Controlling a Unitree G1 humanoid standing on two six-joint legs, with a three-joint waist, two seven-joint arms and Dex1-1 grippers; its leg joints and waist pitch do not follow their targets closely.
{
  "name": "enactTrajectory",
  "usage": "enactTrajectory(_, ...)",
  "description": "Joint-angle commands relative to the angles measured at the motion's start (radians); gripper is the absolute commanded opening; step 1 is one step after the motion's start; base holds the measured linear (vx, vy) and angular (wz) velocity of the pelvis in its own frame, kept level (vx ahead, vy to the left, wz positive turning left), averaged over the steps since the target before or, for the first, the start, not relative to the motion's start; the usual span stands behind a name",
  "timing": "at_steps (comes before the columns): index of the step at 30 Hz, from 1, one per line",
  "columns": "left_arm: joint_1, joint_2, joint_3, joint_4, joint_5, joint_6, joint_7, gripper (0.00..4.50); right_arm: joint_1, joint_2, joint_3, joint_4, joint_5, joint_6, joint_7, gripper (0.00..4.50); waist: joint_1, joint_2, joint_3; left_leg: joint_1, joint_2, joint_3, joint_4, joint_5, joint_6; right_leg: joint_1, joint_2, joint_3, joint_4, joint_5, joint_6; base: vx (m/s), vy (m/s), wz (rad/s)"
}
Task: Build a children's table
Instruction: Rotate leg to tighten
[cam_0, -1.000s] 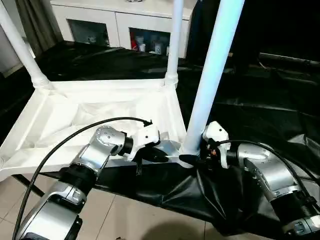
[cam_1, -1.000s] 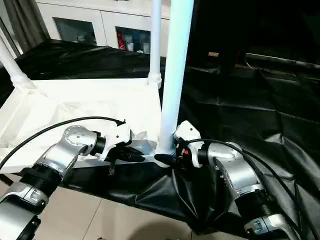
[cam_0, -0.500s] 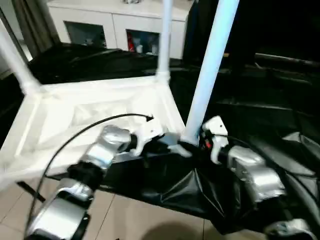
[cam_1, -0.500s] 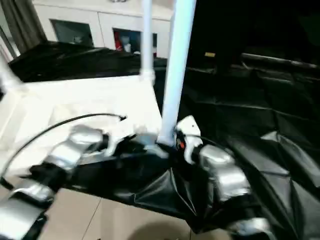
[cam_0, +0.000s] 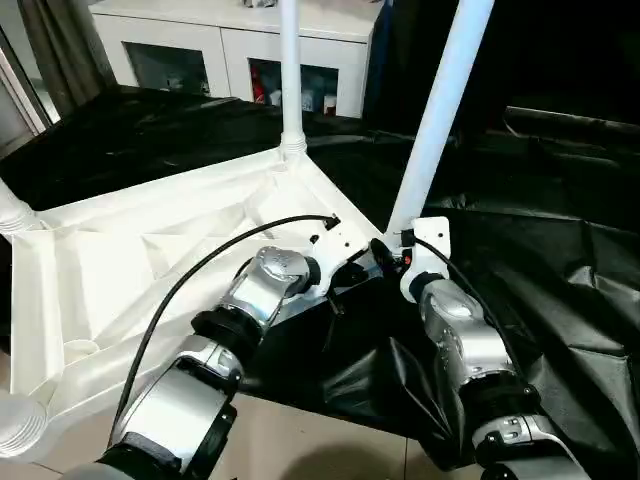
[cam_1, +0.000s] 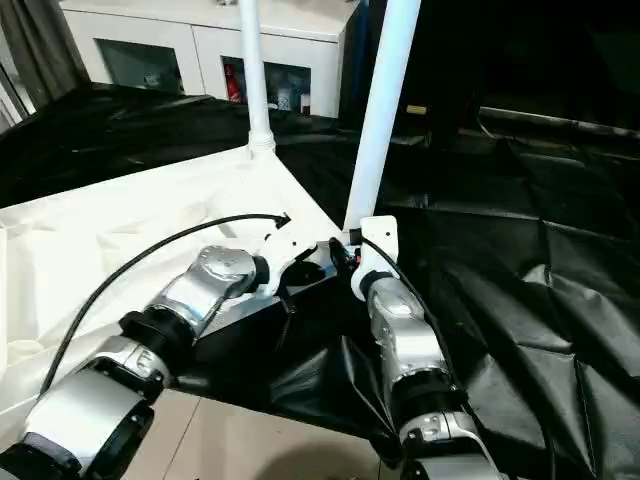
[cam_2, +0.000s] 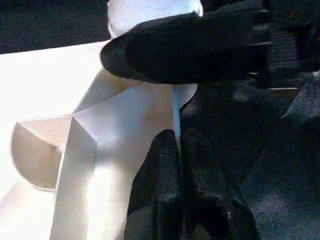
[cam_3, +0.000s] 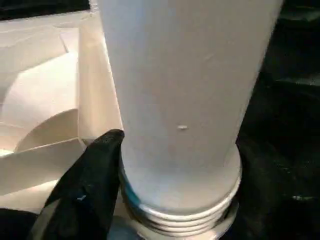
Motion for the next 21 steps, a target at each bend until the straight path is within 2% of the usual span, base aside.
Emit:
enactTrajectory(1,0.015,0.004,-0.022,-0.006,0.000,-0.043,-0.043,0.00,-0.003,-0.003,0.047,-0.054,0.036,-0.032,0.116,3.61,0.005,-0.004,-0.067,-0.013,0.013,0.001,-0.063,-0.107,0.095,0.067,-0.080,0.053,-0.070,-0.249,-0.163,0.000,0.000,0.00)
enactTrajectory(4,0.045,0.059,-0.029,-0.042,-0.008,-0.077,-0.142,0.00,0.018,-0.089,0.077,-0.120,0.058,0.033,0.270,3.90,0.005,0.000,-0.066,-0.013,0.015,-0.001,-0.063,-0.113,0.103,0.070,-0.078,0.051,-0.070,-0.242,-0.169,0.000,0.000,0.00)
enactTrajectory(6,0.060,0.082,-0.036,-0.063,-0.012,-0.086,-0.187,0.00,0.031,-0.123,0.092,-0.151,0.065,0.059,0.330,3.90,0.003,0.000,-0.065,-0.014,0.016,0.002,-0.062,-0.119,0.111,0.069,-0.080,0.053,-0.070,-0.250,-0.171,0.000,0.000,0.00)
enactTrajectory(7,0.081,0.109,-0.043,-0.090,-0.024,-0.112,-0.250,0.00,0.050,-0.163,0.111,-0.193,0.077,0.082,0.406,3.90,0.007,0.004,-0.064,-0.010,0.016,-0.001,-0.063,-0.122,0.108,0.070,-0.079,0.052,-0.071,-0.259,-0.168,0.000,0.000,0.00)
enactTrajectory(8,0.090,0.120,-0.043,-0.103,-0.032,-0.110,-0.276,0.00,0.060,-0.181,0.120,-0.213,0.081,0.088,0.437,3.90,0.004,0.002,-0.062,-0.012,0.018,0.001,-0.064,-0.128,0.110,0.067,-0.079,0.054,-0.073,-0.267,-0.166,0.000,0.000,0.00)
enactTrajectory(10,0.106,0.141,-0.047,-0.127,-0.042,-0.113,-0.324,0.00,0.078,-0.213,0.137,-0.246,0.086,0.097,0.493,3.90,0.007,0.005,-0.064,-0.008,0.021,0.001,-0.065,-0.130,0.100,0.063,-0.081,0.055,-0.073,-0.275,-0.168,0.000,0.000,0.00)
enactTrajectory(13,0.147,0.199,-0.065,-0.207,-0.075,-0.105,-0.449,0.00,0.115,-0.295,0.174,-0.322,0.112,0.132,0.632,3.90,0.011,0.004,-0.062,-0.009,0.024,-0.002,-0.068,-0.147,0.091,0.068,-0.081,0.055,-0.071,-0.282,-0.168,0.000,0.000,0.00)
enactTrajectory(17,0.159,0.227,-0.055,-0.238,-0.082,-0.097,-0.477,0.00,0.141,-0.381,0.223,-0.378,0.109,0.165,0.749,3.90,0.011,0.002,-0.061,-0.010,0.020,0.003,-0.064,-0.151,0.090,0.064,-0.078,0.054,-0.075,-0.304,-0.162,0.000,0.000,0.00)
enactTrajectory(21,0.159,0.238,-0.045,-0.239,-0.077,-0.103,-0.485,0.00,0.134,-0.393,0.218,-0.363,0.091,0.160,0.744,3.90,0.013,0.001,-0.061,-0.009,0.020,0.002,-0.065,-0.142,0.080,0.061,-0.079,0.053,-0.077,-0.338,-0.145,0.000,0.000,0.00)
